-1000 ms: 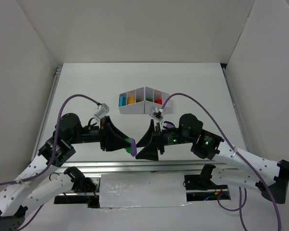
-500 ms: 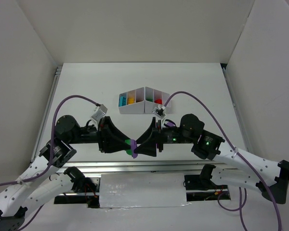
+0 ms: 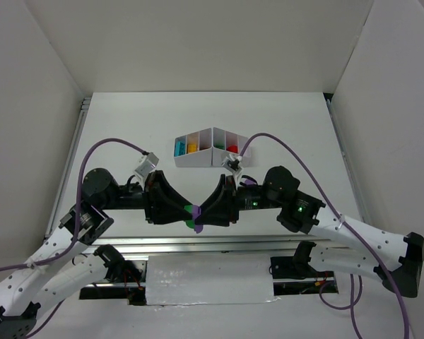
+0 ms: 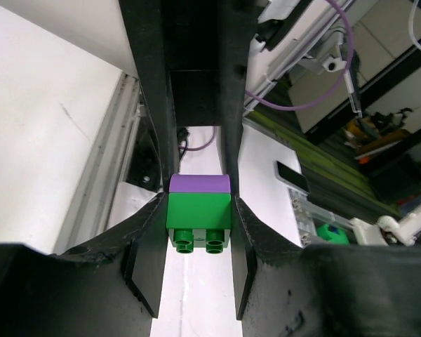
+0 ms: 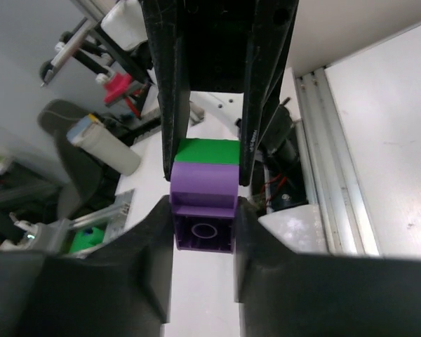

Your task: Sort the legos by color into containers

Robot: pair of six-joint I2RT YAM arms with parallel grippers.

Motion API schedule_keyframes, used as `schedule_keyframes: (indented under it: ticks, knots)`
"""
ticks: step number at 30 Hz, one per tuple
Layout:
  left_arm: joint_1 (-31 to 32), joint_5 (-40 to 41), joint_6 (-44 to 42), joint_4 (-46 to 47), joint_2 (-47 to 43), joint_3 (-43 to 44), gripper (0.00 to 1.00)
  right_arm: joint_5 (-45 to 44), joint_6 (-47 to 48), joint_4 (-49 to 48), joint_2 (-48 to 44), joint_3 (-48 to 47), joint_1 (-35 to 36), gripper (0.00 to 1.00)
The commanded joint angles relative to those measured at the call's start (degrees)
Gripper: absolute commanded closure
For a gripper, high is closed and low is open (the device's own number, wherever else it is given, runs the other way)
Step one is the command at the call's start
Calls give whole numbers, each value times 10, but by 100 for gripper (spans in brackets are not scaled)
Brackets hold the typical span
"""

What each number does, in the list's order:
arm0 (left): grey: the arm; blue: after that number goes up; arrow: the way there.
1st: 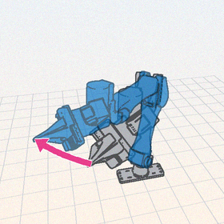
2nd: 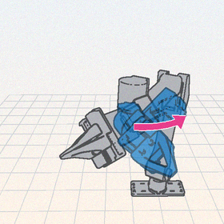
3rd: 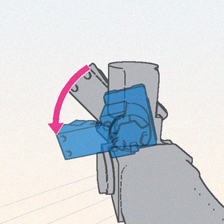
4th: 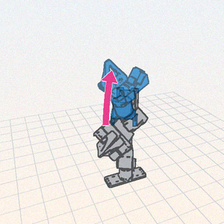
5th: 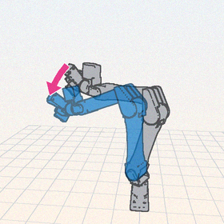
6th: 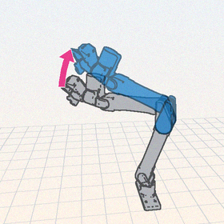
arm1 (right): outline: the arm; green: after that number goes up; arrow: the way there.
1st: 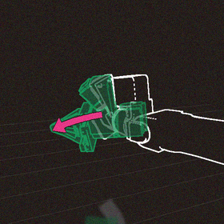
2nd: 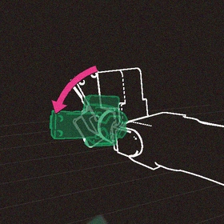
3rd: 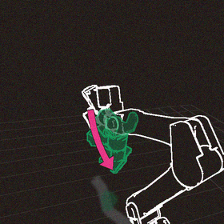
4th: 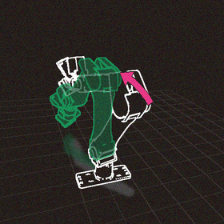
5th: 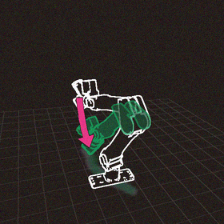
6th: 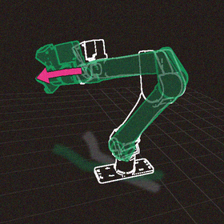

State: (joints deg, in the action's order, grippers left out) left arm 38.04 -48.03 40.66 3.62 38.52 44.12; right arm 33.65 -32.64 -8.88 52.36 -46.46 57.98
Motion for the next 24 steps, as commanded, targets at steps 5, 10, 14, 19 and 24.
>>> schedule_keyframes:
  ticks: [5,10,14,19,24]
  knots:
    - [3,-17,-8,25,-1,14,100,-7,6,-27,-4,5,-2,100]
    - [3,-22,-26,-1,-8,19,100,2,34,-10,-38,11,-15,100]
    - [3,-15,-39,-19,-13,21,100,33,28,-23,-58,29,-38,100]
    - [3,-9,-43,-23,-17,22,100,38,26,-17,-67,39,-55,100]
    - [3,52,-114,-142,-19,71,100,-150,56,119,-76,17,-72,100]
